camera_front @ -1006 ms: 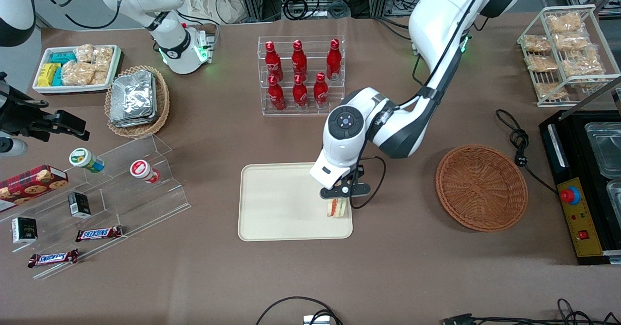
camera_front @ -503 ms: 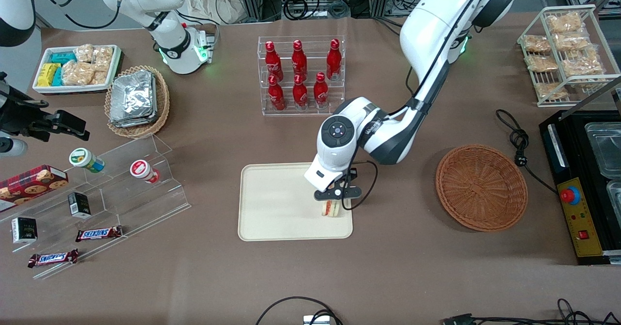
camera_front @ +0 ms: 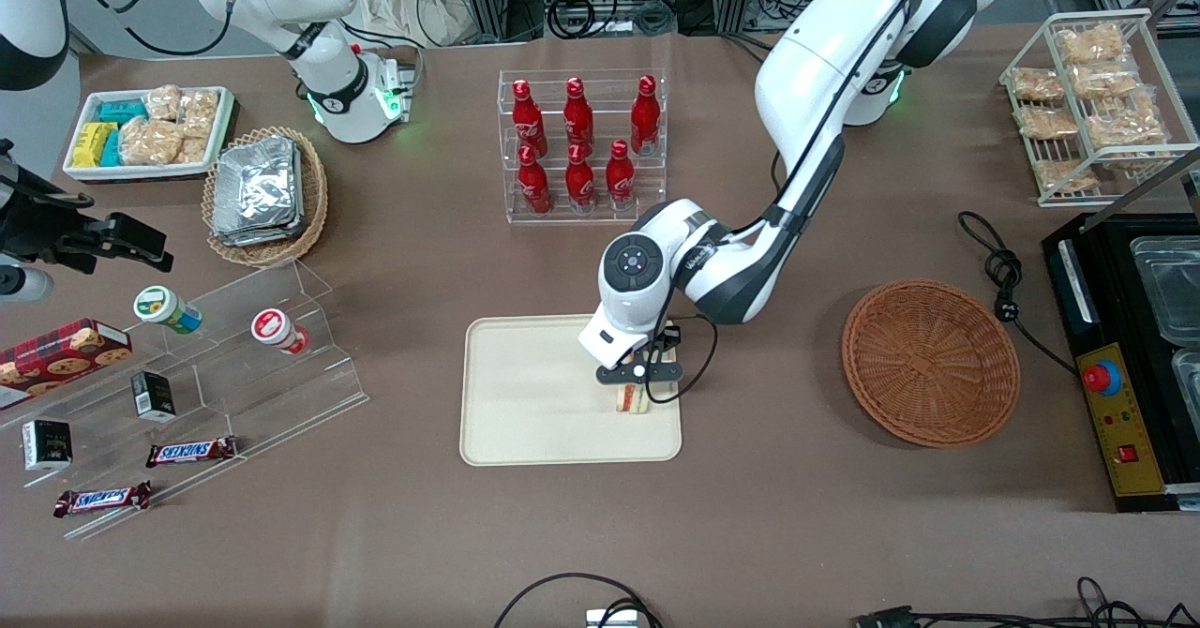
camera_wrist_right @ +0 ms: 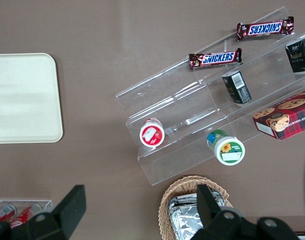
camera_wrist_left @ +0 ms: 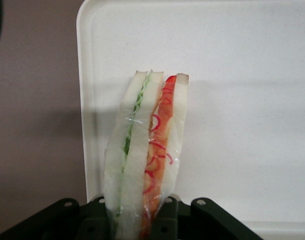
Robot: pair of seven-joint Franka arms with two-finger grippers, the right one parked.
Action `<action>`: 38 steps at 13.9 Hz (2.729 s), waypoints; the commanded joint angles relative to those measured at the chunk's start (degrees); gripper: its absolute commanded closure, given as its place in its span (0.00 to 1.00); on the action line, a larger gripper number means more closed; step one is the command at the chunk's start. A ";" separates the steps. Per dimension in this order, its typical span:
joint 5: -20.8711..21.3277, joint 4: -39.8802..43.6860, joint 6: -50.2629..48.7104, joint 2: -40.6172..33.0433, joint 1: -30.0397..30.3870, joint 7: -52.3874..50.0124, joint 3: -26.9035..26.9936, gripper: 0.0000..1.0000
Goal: Place sandwich from basket to tray
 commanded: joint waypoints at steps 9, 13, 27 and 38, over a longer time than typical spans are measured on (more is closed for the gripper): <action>1.99 2.04 2.64 3.09 -1.05 -5.29 0.57 0.27; 3.04 2.04 3.44 3.18 -1.13 -12.06 0.57 0.00; 2.25 2.31 -11.13 -15.17 6.94 -12.78 0.92 0.00; -4.24 1.69 -22.30 -27.05 21.71 0.46 0.92 0.00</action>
